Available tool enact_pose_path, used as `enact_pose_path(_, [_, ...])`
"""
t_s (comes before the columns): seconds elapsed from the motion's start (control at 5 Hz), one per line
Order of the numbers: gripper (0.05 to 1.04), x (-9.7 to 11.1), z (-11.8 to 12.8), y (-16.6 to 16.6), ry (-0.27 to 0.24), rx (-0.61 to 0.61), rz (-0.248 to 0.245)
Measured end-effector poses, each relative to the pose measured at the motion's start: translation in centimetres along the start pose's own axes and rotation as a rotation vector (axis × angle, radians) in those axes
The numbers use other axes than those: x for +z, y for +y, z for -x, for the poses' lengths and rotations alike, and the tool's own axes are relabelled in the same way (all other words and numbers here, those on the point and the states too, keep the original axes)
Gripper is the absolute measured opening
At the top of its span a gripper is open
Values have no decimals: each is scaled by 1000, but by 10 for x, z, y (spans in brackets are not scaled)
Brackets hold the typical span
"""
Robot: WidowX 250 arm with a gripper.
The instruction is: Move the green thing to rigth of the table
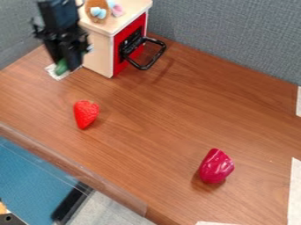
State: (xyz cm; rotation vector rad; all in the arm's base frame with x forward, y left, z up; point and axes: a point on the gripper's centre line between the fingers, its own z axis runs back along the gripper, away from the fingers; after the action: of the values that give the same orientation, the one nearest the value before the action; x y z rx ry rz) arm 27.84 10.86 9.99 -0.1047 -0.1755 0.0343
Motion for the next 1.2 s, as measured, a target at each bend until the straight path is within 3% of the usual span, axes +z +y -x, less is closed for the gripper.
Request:
enact_pose_path(0.2, [327,-10,0,-42,32,-61,44])
enact_pose_path(0.4, [327,-26,-2,-85,38,-149,39])
enact_pose_path(0.8, [327,-92,9,-110,133,-145,31])
enact_pose_path(1.0, [327,-113,14,-107,164,-94,19])
enact_pose_path(1.2, [397,-122,5,-108,142,-75,-7])
